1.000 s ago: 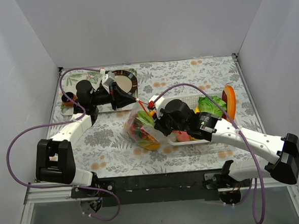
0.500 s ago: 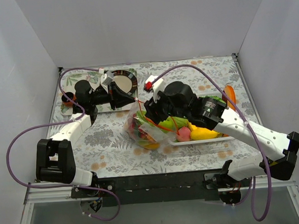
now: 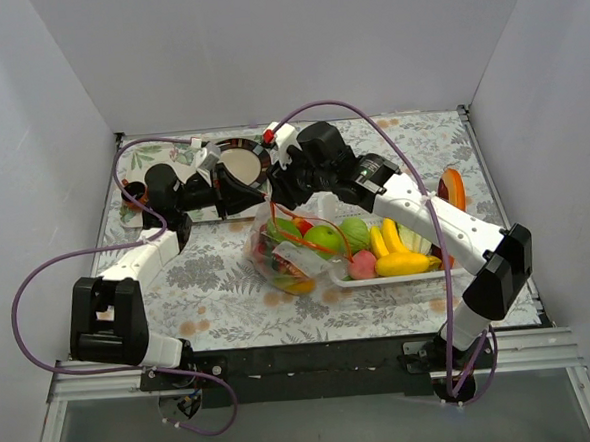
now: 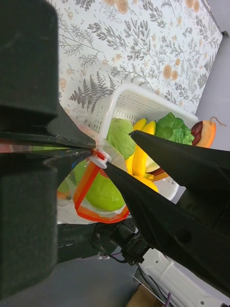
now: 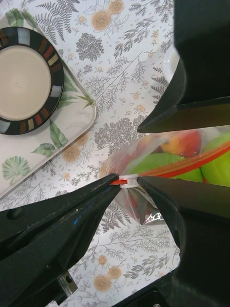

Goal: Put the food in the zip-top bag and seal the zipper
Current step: Zip the zipper food storage bag at the center of the board.

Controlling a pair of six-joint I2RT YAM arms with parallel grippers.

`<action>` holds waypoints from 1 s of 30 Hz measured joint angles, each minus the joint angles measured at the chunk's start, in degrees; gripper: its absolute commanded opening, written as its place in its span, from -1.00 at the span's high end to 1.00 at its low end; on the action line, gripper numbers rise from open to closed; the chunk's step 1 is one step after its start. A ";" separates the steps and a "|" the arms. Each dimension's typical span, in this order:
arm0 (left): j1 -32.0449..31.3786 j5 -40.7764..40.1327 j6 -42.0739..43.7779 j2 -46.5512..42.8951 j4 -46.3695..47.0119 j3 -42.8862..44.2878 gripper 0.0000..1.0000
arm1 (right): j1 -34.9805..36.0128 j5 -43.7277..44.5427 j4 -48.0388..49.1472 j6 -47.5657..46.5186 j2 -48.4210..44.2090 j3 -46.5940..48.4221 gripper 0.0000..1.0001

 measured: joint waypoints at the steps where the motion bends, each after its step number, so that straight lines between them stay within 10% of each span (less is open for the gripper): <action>1: 0.17 -0.15 -0.17 0.00 -0.09 -0.02 1.00 | -0.20 -0.81 0.26 -0.22 0.24 0.00 0.07; 30: 0.20 -2.10 -6.23 0.02 4.52 -0.02 1.00 | -0.07 -5.64 4.00 -0.04 -0.57 -0.46 0.35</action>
